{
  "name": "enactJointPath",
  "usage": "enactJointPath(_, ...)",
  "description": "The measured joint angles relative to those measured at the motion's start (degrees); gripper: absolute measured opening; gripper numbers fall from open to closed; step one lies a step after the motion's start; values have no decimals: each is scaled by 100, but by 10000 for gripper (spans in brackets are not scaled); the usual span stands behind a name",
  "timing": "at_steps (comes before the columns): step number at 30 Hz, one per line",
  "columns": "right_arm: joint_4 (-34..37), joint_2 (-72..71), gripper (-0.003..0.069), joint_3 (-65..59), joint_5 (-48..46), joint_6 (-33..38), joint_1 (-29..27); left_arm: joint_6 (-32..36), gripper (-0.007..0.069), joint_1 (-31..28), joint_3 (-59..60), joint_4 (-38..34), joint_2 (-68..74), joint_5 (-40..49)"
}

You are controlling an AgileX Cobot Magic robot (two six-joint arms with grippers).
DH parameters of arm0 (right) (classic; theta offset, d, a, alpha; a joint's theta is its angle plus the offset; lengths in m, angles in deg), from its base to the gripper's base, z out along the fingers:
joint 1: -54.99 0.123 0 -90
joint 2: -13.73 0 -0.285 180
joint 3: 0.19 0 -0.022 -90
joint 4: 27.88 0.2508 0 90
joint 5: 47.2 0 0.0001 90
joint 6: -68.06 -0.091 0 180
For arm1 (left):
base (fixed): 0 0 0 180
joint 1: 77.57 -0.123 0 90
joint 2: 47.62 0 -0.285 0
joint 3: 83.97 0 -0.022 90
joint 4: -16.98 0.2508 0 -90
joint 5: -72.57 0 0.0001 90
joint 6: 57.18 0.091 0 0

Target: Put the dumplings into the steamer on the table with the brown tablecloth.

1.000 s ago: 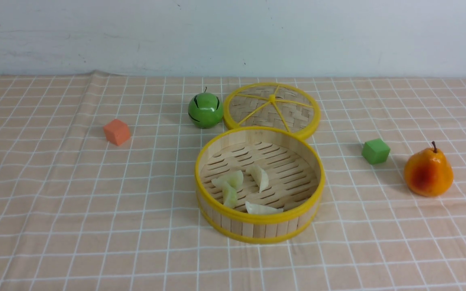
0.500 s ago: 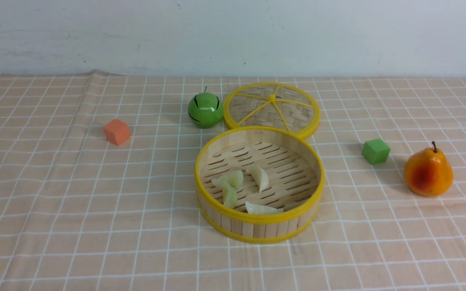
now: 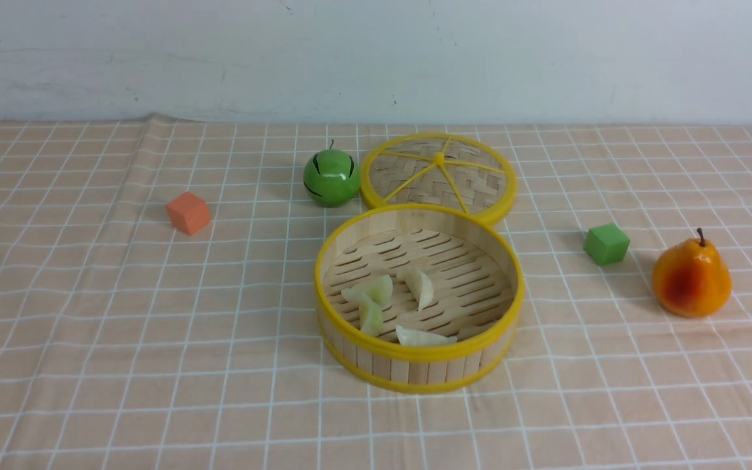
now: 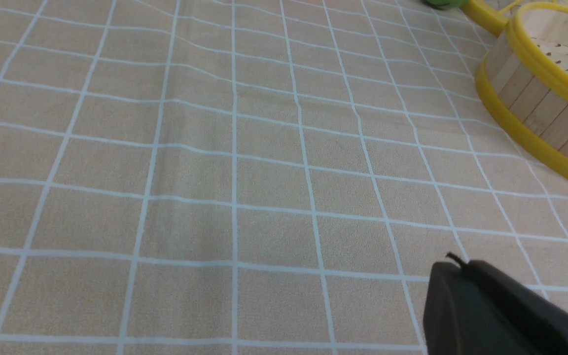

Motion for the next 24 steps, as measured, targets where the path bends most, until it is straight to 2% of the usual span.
enactJointPath(24,6,0,125,0,0,0,0,0,-12,0,0,0,0,0)
